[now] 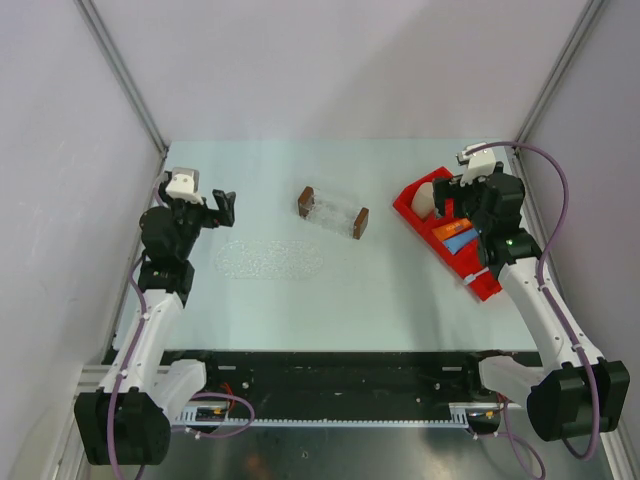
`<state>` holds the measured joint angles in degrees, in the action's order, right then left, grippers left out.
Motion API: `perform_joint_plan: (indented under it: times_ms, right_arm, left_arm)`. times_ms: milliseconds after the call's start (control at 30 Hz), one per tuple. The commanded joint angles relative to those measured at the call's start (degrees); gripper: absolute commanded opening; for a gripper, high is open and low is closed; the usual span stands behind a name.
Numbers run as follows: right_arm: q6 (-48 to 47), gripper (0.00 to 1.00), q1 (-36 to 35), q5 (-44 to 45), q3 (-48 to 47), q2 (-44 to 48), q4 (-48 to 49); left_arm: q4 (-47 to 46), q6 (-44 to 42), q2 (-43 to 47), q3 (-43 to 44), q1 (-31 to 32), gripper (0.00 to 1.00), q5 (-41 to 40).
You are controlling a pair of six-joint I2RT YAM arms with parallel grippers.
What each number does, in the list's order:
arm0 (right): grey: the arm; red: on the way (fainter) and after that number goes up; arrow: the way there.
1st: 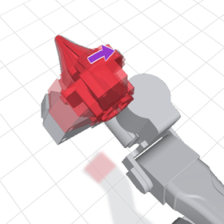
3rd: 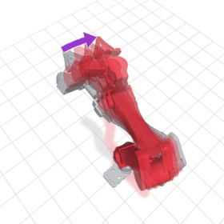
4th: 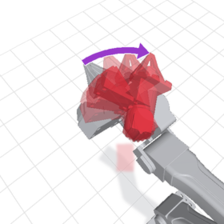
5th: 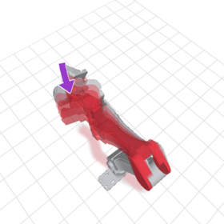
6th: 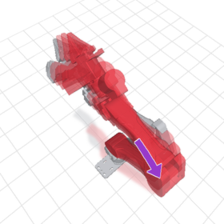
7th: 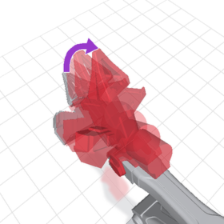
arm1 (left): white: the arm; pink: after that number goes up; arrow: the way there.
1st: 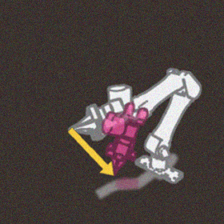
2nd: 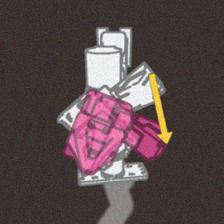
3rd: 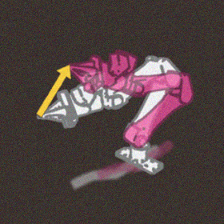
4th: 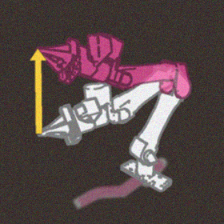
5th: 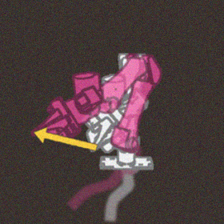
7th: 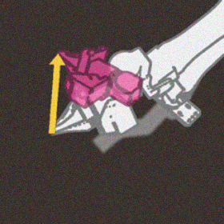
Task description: Prepare toiletry sets of a toothbrush and toothpaste on the tray
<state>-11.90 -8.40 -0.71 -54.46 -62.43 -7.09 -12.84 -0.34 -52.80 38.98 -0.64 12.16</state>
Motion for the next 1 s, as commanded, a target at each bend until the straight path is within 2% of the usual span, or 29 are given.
perform_joint_plan:
  times_ms: [0, 400, 733, 967]
  right_arm:
    - [-0.49, 1.00, 0.05, 0.62, -2.50, 0.47, 0.50]
    - [-2.95, 1.00, -2.76, 0.18, -2.50, -0.32, 0.32]
    - [-6.99, 1.00, -11.72, 6.95, -2.85, -3.92, 2.08]
    - [-5.77, 1.00, -12.25, 2.56, -8.02, -9.89, -1.87]
  left_arm:
    - [-2.28, -0.01, 0.68, -0.57, 0.12, 1.00, 0.40]
    - [-2.54, -0.01, 0.76, -1.19, 0.03, 1.00, 0.23]
    - [-2.63, -0.80, 0.15, -1.45, 0.12, 1.00, 3.30]
    - [-2.63, -1.16, -0.47, -1.37, 0.12, 1.00, 3.57]
